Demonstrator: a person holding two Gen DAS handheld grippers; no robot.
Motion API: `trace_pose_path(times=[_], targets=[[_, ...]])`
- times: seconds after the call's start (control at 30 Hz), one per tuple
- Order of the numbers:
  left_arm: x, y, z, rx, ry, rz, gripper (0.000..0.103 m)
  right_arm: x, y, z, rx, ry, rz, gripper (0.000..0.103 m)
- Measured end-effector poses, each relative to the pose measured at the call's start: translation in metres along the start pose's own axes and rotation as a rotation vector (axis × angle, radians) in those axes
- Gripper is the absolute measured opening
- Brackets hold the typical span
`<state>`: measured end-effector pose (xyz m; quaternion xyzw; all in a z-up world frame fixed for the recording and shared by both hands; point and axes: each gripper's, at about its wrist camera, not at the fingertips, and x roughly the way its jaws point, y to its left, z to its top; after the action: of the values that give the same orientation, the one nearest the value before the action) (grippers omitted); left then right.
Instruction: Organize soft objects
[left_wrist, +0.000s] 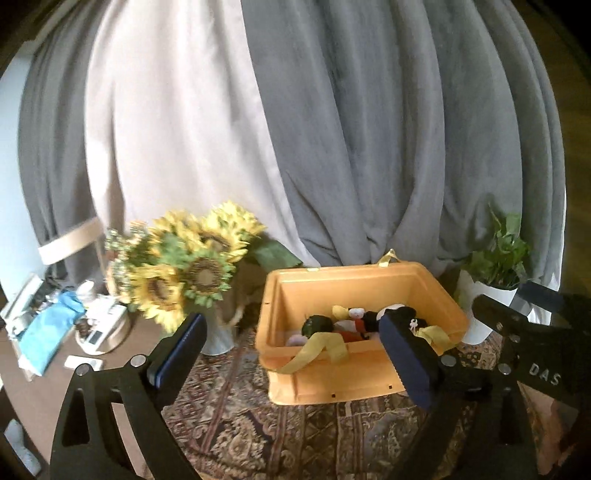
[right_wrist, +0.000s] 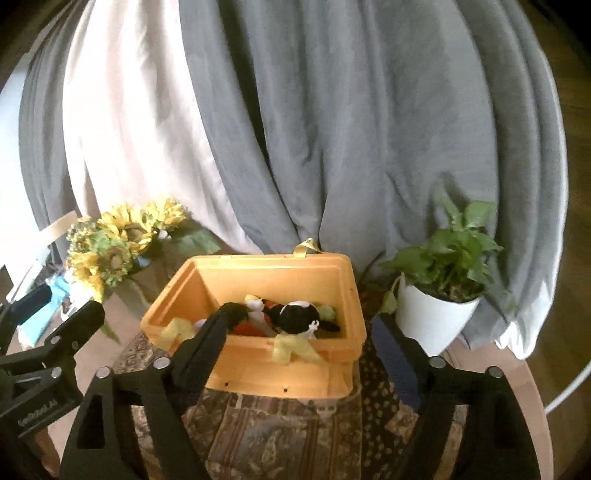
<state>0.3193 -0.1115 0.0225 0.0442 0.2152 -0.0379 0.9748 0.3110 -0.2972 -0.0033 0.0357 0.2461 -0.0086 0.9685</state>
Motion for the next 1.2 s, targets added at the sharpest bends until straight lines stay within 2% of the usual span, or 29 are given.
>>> trace_pose_path(times=[0.4, 0.8, 1.2], targets=[[-0.084, 0.013, -0.029, 0.025, -0.095, 0.013, 0.103, -0.088, 0.021, -0.042, 0.029, -0.051, -0.061, 0.088], [-0.162, 0.039, -0.056, 0.043, -0.099, -0.054, 0.103, -0.176, 0.053, -0.08, 0.051, -0.091, -0.112, 0.088], [-0.215, 0.05, -0.081, 0.042, -0.08, -0.101, 0.103, -0.241, 0.065, -0.11, 0.065, -0.103, -0.154, 0.088]])
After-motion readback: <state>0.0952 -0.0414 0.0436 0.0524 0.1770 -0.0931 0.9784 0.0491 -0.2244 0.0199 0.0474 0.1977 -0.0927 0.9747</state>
